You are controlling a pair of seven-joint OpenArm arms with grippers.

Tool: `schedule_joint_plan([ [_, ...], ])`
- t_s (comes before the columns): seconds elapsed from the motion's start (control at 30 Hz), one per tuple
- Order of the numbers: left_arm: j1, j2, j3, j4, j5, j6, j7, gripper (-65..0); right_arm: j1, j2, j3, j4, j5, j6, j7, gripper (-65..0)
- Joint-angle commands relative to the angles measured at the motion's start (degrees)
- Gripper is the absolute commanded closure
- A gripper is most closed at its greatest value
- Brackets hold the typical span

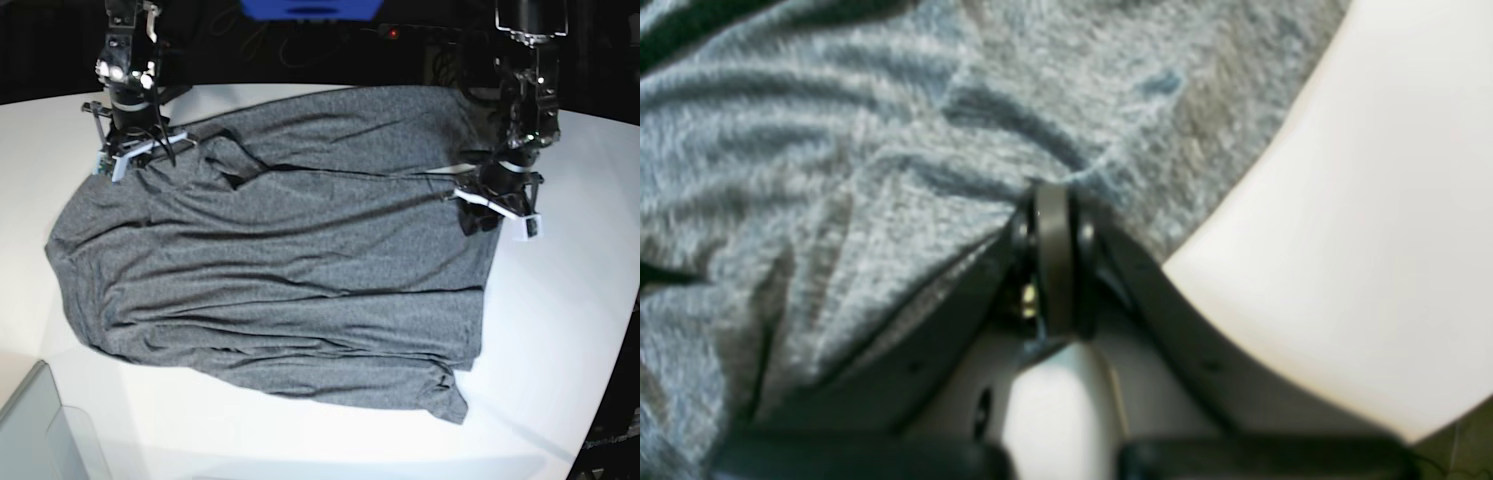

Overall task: Layout the t-shirt on the table in an organized manner, then fold the t-shirt properly
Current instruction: 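Pull the shirt shoulders outward with both grippers to spread it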

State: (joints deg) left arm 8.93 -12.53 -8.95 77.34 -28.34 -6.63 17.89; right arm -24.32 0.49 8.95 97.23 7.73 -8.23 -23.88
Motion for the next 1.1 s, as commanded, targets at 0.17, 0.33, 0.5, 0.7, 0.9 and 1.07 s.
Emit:
schedule_joint_plan([
  [0.17,0.2,-0.3,-3.0,0.9,0.3,0.7,2.4,-19.2,-5.7,0.0,-0.4,3.6,-0.3,-0.3,2.6,0.0],
  [0.33,0.3,-0.3,-5.1,2.4,0.2,0.7,2.4,-19.4,-6.5,0.0,-0.4,3.6,-0.1,-0.3,2.7,0.0],
  [0.5,1.7,-0.3,-5.3,7.3,0.2,0.7,2.4,-19.5,-6.3,0.0,0.1,5.1,-0.1,-0.3,2.7,0.0],
  [0.7,4.7,0.0,-6.6,13.9,0.2,0.7,2.4,-19.5,-8.2,-0.1,-0.2,11.8,-0.1,-0.3,2.7,0.0],
  [0.9,13.4,0.2,-8.1,24.4,0.2,0.9,2.5,-19.5,-9.7,-0.1,-0.2,14.8,-0.1,-0.3,2.6,0.0],
  [1.07,21.0,-0.3,-8.1,28.1,0.3,0.7,6.9,-20.7,-10.5,-0.1,-0.3,14.7,-0.1,-0.3,2.2,0.0],
])
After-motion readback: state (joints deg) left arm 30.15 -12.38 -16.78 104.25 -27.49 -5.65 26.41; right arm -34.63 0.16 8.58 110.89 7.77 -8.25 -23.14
